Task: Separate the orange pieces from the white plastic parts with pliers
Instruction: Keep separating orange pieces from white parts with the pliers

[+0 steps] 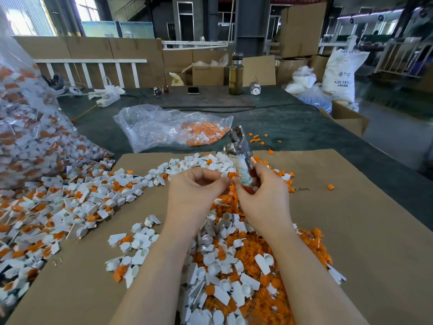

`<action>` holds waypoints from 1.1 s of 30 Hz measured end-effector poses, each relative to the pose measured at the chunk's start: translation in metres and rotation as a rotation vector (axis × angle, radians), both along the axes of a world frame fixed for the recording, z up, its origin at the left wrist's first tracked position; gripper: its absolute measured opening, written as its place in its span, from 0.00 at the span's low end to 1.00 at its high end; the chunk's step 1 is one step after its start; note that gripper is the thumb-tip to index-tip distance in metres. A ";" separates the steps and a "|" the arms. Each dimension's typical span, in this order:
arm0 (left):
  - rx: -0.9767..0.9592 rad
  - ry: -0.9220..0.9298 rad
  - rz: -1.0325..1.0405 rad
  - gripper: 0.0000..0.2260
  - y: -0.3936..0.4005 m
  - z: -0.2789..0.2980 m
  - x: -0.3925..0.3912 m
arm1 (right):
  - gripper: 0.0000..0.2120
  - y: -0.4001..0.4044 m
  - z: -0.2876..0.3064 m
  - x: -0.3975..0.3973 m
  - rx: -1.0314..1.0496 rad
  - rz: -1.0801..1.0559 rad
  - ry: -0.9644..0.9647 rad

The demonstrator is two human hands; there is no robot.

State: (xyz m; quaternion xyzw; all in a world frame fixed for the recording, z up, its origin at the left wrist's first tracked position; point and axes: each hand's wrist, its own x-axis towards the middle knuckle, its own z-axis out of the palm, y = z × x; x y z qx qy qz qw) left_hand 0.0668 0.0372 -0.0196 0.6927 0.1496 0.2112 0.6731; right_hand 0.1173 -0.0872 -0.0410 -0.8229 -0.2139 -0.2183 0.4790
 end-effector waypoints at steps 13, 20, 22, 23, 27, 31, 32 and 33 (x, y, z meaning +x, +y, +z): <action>0.141 -0.013 0.012 0.04 0.002 -0.001 0.000 | 0.09 0.000 -0.001 0.002 -0.034 0.003 0.019; 0.151 -0.004 0.037 0.03 -0.001 -0.002 0.002 | 0.07 0.001 0.000 0.004 -0.055 0.013 0.048; 0.158 0.006 0.060 0.04 -0.001 -0.002 0.003 | 0.06 0.001 0.000 0.005 -0.067 0.026 0.068; 0.158 0.010 0.073 0.04 -0.001 -0.002 0.003 | 0.06 0.001 0.000 0.005 -0.066 0.031 0.077; 0.176 0.017 0.101 0.05 -0.001 -0.004 0.005 | 0.06 0.001 0.000 0.004 -0.060 0.032 0.069; 0.211 0.025 0.105 0.05 0.000 -0.006 0.006 | 0.05 0.000 0.000 0.005 -0.066 0.072 0.108; 0.222 0.029 0.108 0.05 0.001 -0.007 0.006 | 0.04 -0.001 0.000 0.005 -0.066 0.090 0.126; 0.233 0.033 0.109 0.05 0.001 -0.007 0.007 | 0.03 -0.001 0.001 0.006 -0.065 0.109 0.146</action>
